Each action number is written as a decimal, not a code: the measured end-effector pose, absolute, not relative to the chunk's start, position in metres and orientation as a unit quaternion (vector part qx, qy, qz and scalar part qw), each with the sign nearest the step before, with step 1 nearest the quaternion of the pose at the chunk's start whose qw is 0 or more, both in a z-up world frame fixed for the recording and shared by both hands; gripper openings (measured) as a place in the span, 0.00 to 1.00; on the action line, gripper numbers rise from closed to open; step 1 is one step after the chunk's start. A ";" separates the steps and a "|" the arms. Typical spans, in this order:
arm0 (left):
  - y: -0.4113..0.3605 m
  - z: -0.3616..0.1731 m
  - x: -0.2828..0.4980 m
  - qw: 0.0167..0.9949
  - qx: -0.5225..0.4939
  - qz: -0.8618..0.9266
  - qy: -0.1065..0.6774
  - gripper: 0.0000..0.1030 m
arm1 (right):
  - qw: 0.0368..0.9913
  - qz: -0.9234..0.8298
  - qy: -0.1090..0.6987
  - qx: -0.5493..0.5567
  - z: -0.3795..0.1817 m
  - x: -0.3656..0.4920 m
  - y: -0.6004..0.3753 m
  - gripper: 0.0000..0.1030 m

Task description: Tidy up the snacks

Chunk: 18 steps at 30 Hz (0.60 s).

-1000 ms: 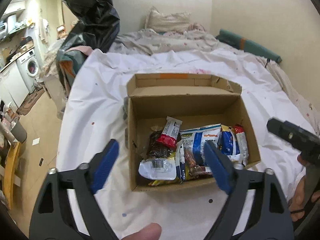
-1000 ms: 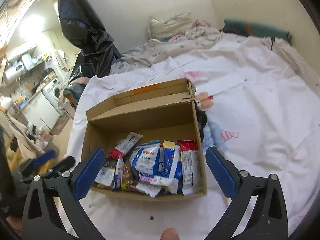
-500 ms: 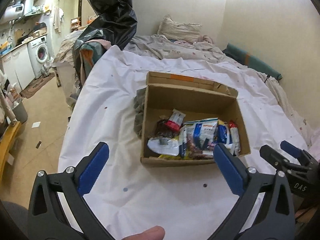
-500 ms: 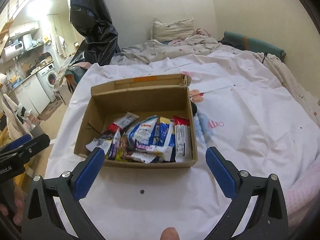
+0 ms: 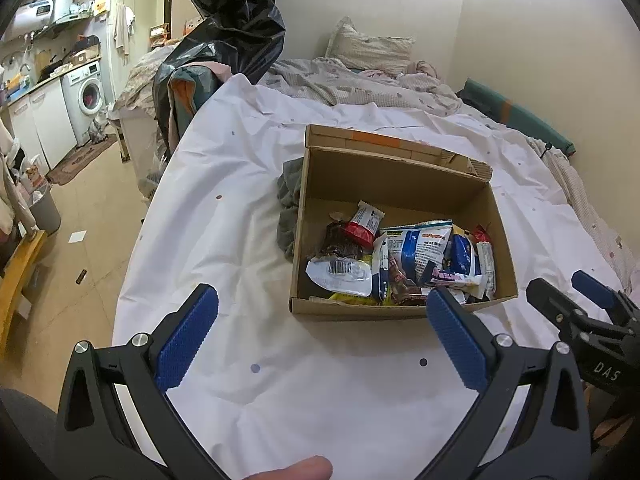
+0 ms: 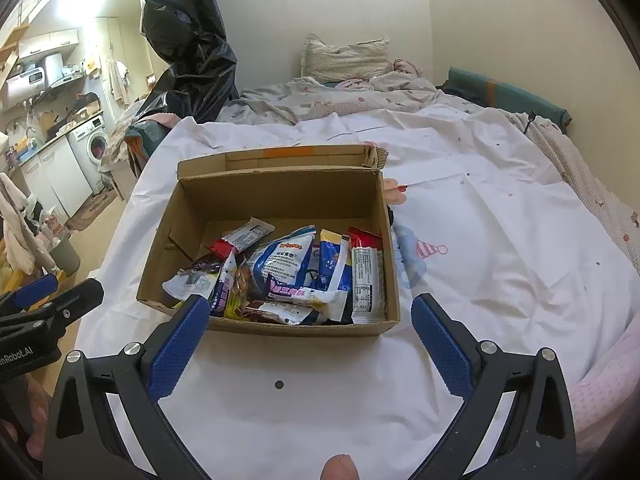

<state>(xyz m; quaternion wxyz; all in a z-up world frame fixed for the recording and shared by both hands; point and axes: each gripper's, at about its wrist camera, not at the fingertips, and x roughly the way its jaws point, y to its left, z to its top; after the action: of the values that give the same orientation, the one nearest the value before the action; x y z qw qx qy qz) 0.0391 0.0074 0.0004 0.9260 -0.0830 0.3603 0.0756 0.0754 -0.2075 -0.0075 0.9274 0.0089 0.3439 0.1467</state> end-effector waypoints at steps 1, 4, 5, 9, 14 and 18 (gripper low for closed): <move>0.008 0.000 0.039 0.926 -0.083 0.076 0.361 1.00 | 0.927 0.146 0.344 0.009 -0.008 0.075 -0.207 1.00; 0.008 0.000 0.039 0.926 -0.084 0.076 0.361 1.00 | 0.927 0.145 0.345 0.010 -0.008 0.076 -0.208 1.00; 0.008 0.000 0.039 0.926 -0.084 0.076 0.361 1.00 | 0.927 0.144 0.345 0.010 -0.009 0.076 -0.208 1.00; 0.008 0.000 0.039 0.926 -0.083 0.076 0.361 1.00 | 0.927 0.144 0.345 0.011 -0.009 0.077 -0.208 1.00; 0.008 0.000 0.040 0.925 -0.084 0.077 0.361 1.00 | 0.928 0.145 0.344 0.011 -0.010 0.078 -0.209 1.00; 0.007 0.000 0.039 0.925 -0.084 0.076 0.362 1.00 | 0.928 0.145 0.344 0.011 -0.009 0.077 -0.209 1.00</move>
<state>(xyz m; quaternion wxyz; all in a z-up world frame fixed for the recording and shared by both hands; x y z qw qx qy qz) 0.0395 0.0075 0.0001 0.9254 -0.0837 0.3618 0.0760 0.0772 -0.2089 -0.0094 0.9276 0.0110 0.3443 0.1447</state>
